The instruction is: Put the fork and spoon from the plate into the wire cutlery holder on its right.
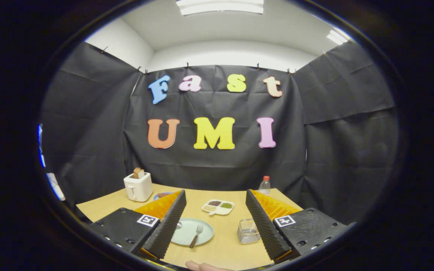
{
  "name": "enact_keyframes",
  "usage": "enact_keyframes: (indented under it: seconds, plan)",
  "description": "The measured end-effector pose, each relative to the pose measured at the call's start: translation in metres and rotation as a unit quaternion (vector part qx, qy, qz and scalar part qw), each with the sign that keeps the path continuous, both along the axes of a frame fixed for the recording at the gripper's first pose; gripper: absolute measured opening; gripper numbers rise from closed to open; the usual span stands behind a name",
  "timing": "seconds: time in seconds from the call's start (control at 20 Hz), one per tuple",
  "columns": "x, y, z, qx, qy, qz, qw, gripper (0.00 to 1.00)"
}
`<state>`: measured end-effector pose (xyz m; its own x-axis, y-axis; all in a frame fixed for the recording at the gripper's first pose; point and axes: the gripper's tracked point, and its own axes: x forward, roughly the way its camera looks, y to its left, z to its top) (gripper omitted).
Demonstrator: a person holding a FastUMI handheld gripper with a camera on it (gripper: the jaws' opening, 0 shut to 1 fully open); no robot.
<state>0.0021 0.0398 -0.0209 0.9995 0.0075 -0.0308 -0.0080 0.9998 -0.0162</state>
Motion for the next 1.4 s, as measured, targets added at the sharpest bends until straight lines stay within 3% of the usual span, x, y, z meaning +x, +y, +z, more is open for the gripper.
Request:
enact_keyframes:
  seconds: [0.35,0.8,1.0,1.4]
  plan:
    - [0.036,0.013,-0.045,0.008,0.065,-0.005,0.998,0.95]
    - [0.095,0.048,-0.135,-0.023,0.197,0.004,0.98,0.96]
    - [0.118,0.06,-0.178,-0.02,0.266,0.013,0.964,0.96]
    - [0.153,0.078,-0.248,-0.013,0.396,0.023,0.918,0.96]
